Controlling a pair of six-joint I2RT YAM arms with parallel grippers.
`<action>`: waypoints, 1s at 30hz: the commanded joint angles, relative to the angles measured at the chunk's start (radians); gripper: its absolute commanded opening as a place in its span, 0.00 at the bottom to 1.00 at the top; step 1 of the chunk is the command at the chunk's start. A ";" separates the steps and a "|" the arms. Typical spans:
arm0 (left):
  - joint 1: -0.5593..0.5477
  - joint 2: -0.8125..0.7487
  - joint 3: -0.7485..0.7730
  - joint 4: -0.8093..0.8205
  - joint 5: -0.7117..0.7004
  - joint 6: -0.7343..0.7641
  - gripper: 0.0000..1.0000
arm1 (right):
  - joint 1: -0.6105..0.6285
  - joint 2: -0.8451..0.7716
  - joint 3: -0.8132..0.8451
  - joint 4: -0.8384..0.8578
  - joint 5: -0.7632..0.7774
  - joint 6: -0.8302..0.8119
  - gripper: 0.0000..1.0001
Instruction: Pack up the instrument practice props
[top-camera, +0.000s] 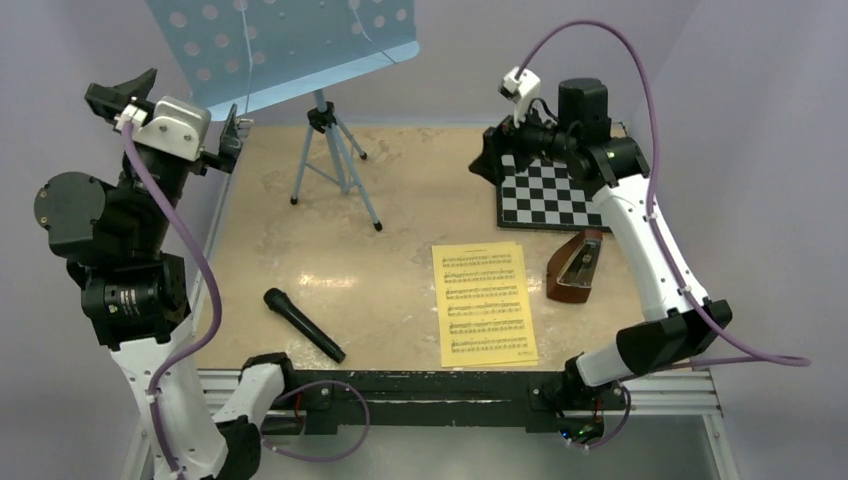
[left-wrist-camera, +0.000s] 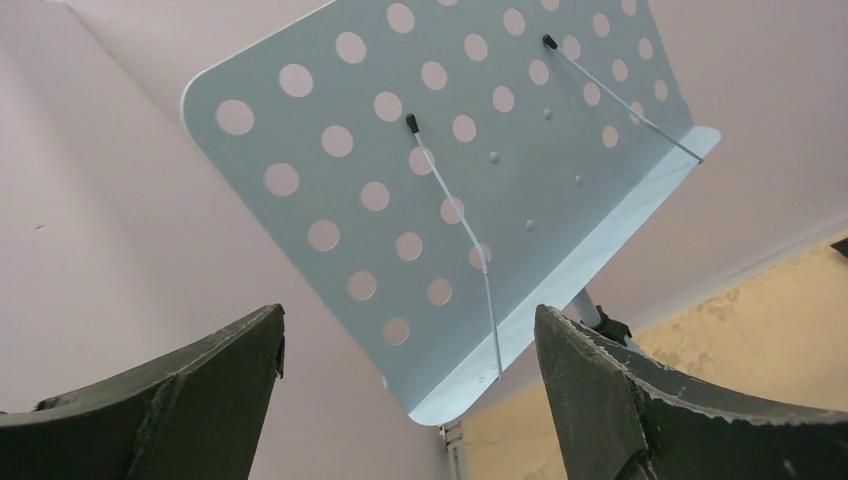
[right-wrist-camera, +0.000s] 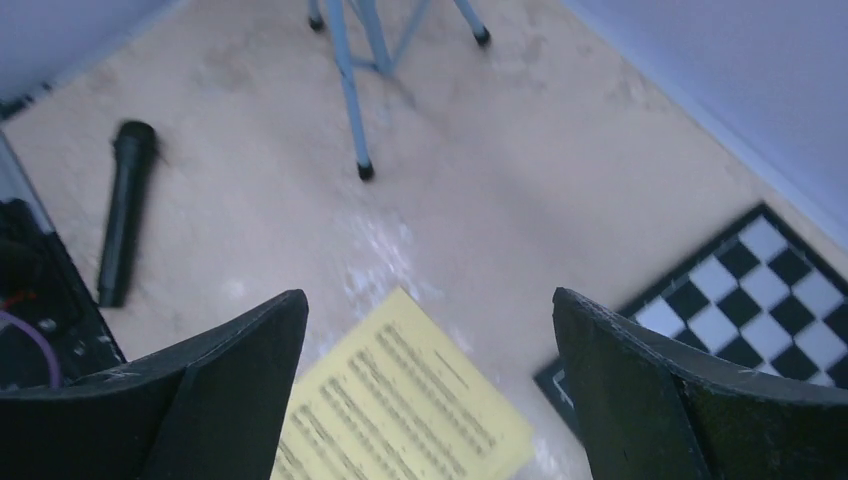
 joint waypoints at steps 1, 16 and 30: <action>0.172 0.071 0.077 -0.024 0.203 -0.196 0.99 | 0.077 0.110 0.167 0.170 -0.119 0.268 0.94; 0.514 0.467 0.266 0.270 0.655 -0.626 0.87 | 0.274 0.422 0.469 0.486 -0.074 0.590 0.77; 0.430 0.531 0.268 0.270 0.778 -0.627 0.46 | 0.311 0.449 0.423 0.438 -0.069 0.577 0.75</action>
